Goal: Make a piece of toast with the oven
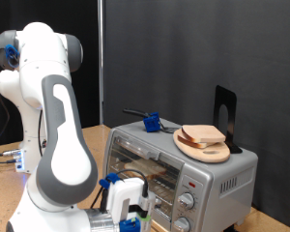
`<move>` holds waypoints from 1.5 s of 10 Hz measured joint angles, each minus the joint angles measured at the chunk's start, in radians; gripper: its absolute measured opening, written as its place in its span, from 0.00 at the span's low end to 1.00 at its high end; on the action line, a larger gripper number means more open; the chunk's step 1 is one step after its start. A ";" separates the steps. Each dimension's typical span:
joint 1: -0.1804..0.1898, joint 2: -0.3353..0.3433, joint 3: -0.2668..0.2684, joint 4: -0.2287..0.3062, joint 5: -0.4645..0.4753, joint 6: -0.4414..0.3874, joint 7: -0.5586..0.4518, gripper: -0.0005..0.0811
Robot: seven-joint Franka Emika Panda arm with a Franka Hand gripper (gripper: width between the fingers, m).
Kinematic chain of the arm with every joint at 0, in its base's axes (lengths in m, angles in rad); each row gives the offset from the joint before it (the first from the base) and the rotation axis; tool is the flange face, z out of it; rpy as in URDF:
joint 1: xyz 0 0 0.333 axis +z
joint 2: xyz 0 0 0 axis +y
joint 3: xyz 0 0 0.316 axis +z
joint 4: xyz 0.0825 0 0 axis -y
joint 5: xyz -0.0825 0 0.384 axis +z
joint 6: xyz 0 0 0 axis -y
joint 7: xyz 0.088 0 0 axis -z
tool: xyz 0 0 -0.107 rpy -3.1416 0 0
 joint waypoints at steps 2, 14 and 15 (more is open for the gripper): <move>0.005 0.040 0.003 0.050 0.001 0.005 0.028 1.00; 0.076 0.121 0.019 0.152 -0.013 -0.012 0.074 1.00; 0.080 0.121 0.019 0.151 -0.012 -0.009 0.074 1.00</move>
